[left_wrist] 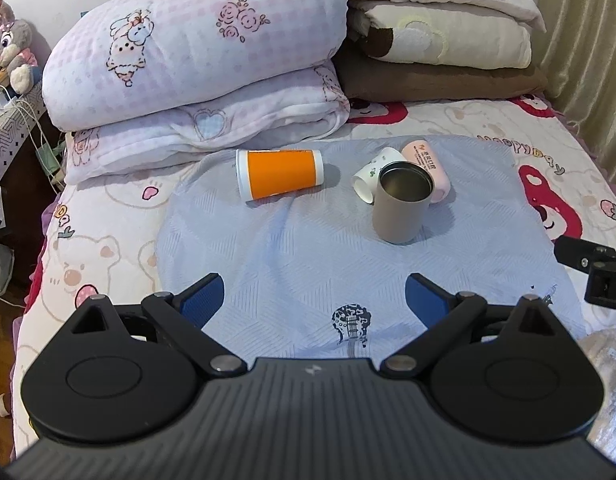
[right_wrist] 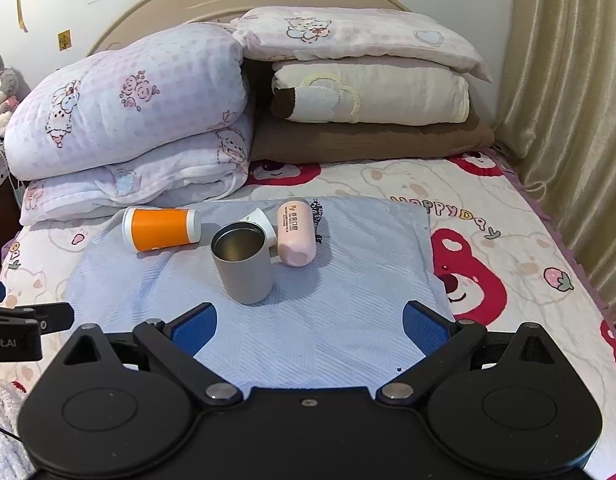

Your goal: Flip cup upright

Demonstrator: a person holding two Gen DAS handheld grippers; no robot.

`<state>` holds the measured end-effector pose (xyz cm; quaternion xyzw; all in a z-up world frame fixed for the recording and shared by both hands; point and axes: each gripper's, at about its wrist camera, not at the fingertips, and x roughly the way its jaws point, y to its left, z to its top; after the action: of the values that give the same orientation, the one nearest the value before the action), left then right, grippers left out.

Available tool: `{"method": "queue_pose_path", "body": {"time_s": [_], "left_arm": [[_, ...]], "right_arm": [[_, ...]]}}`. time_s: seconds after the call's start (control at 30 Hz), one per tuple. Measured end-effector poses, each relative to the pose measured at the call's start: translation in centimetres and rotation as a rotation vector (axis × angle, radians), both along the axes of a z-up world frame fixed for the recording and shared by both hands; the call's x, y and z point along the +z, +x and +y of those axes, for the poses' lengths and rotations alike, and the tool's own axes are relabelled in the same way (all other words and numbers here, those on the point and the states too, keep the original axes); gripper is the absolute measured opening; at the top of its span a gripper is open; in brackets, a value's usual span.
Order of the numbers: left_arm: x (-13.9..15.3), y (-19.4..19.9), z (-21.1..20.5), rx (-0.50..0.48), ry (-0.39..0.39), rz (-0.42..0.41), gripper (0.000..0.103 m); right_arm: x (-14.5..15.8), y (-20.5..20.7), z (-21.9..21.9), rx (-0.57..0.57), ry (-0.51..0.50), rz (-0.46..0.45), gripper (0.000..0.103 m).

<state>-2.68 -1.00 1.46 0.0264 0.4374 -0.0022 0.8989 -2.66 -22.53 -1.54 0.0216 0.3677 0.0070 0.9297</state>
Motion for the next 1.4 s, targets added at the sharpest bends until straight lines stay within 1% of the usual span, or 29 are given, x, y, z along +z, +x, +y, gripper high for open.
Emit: {"method": "queue_pose_path", "body": {"time_s": [0.17, 0.53, 0.63, 0.87, 1.1, 1.4], "left_arm": [[-0.3, 0.1, 0.3, 0.018, 0.015, 0.013, 0.099], [-0.8, 0.6, 1.4, 0.056, 0.011, 0.029, 0.099], [-1.0, 0.6, 1.7, 0.064, 0.009, 0.035, 0.099], [-1.3, 0.7, 1.7, 0.067, 0.009, 0.042, 0.099], [-1.5, 0.6, 1.7, 0.050, 0.020, 0.043, 0.099], [-1.4, 0.6, 1.8, 0.054, 0.020, 0.040, 0.099]], "right_arm": [[-0.1, 0.2, 0.4, -0.008, -0.007, 0.016, 0.101], [-0.4, 0.5, 0.5, -0.022, -0.009, 0.036, 0.101], [-0.4, 0.5, 0.5, -0.031, -0.023, 0.034, 0.101], [-0.4, 0.5, 0.7, -0.042, -0.059, 0.027, 0.101], [-0.3, 0.5, 0.7, -0.037, -0.061, 0.026, 0.101], [0.1, 0.2, 1.0, -0.033, -0.067, 0.014, 0.101]]}}
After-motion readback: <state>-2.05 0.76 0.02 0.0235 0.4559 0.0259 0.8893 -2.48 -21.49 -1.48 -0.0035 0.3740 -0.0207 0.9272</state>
